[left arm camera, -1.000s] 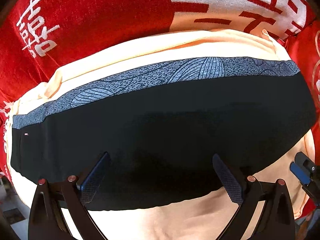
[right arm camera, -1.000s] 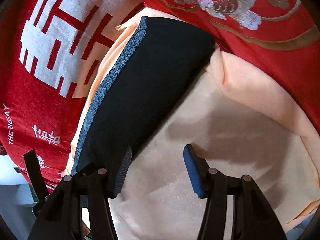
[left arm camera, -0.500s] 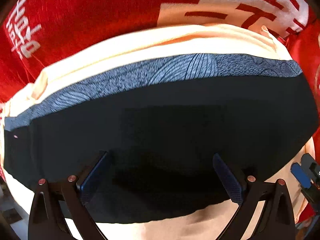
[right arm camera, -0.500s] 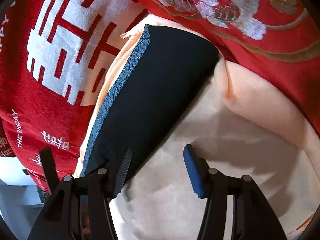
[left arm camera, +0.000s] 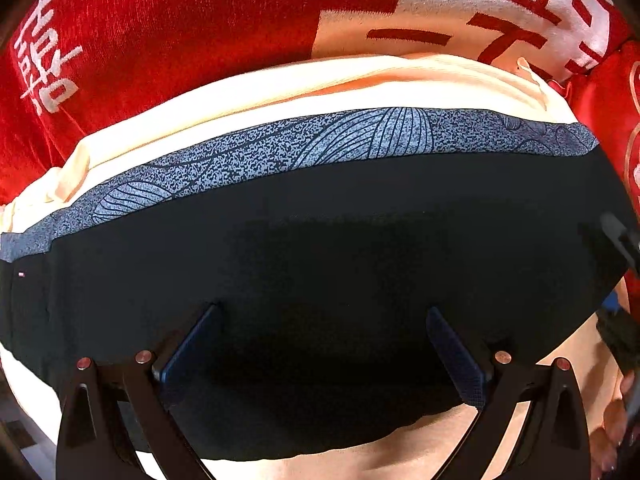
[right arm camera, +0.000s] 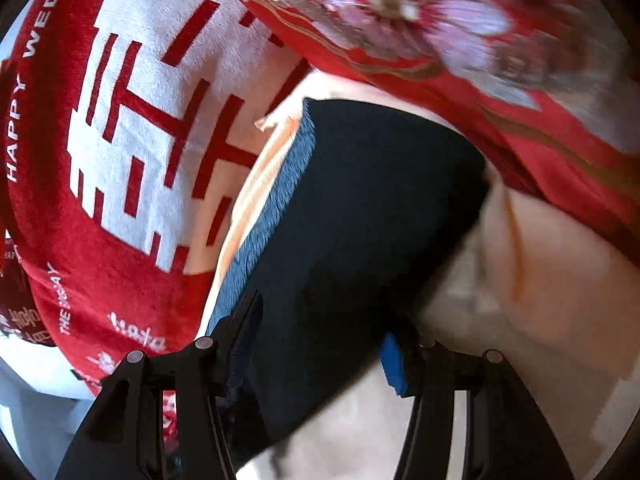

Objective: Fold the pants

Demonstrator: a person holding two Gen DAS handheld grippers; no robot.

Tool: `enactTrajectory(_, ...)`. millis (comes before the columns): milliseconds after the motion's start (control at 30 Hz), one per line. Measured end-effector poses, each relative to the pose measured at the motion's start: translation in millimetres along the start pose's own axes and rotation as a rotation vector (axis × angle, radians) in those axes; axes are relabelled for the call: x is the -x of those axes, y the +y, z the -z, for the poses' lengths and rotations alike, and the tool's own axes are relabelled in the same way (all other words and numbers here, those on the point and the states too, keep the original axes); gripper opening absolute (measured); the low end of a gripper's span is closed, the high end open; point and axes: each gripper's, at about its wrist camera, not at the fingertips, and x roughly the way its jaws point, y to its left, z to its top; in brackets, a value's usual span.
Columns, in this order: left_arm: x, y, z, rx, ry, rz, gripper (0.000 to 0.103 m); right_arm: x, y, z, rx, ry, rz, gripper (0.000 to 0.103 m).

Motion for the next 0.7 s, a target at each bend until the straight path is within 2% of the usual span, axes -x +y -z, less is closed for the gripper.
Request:
enactTrajectory(67, 2.3, -0.3, 1.0, 0.001, 0.007, -0.001, 0.103, -3.6, 6.6, -4.0, -0.023, 0.011, 0.034, 0.060)
enactTrajectory(100, 6.6, 1.1, 3.2, 0.003, 0.008, -0.005, 0.102, -3.5, 9.8, -6.9, -0.031, 0.021, 0.054, 0.049)
enactTrajectory(133, 10.5, 0.4, 0.9, 0.007, 0.002, -0.016, 0.098, -2.5, 12.7, -9.1, -0.024, 0.029, 0.081, 0.024)
enactTrajectory(167, 16.6, -0.7, -1.3, 0.012, -0.013, -0.026, 0.091, 0.5, 17.7, -11.7, 0.003, 0.032, 0.094, 0.016)
enactTrajectory(200, 21.6, -0.6, -1.8, 0.015, -0.022, -0.019, 0.078, 2.6, 22.6, -13.0, 0.029, 0.041, 0.095, 0.016)
enactTrajectory(233, 28.1, -1.6, -1.8, 0.018, -0.023, 0.012, 0.069, 5.5, 30.1, -13.6, 0.066, 0.048, 0.103, 0.016)
enactTrajectory(267, 32.0, -1.8, -2.6, 0.020, -0.026, 0.030, 0.067, 9.1, 39.0, -13.3, 0.108, 0.048, 0.109, 0.016)
enactTrajectory(333, 40.6, -7.0, -1.9, 0.006, -0.049, 0.074, 0.066, 15.7, 53.9, -11.6, 0.172, 0.044, 0.110, 0.016)
enactTrajectory(400, 40.2, -12.6, 1.5, -0.019, -0.065, 0.078, 0.066, 20.3, 68.9, -8.0, 0.239, 0.037, 0.113, 0.016)
enactTrajectory(467, 27.4, -18.9, 5.8, -0.002, -0.032, 0.129, 0.066, 22.2, 85.8, -1.7, 0.327, 0.036, 0.130, 0.016)
enactTrajectory(500, 22.4, -21.8, 9.3, 0.002, -0.031, 0.128, 0.066, 21.9, 92.7, 2.0, 0.362, 0.043, 0.137, 0.015)
enactTrajectory(600, 20.3, -31.3, 22.6, -0.055, -0.107, 0.074, 0.066, 20.6, 115.1, 13.4, 0.471, 0.042, 0.166, 0.015)
enactTrajectory(700, 20.9, -26.9, 24.8, -0.058, -0.115, 0.111, 0.066, 20.2, 135.3, 22.7, 0.552, 0.041, 0.183, 0.015)
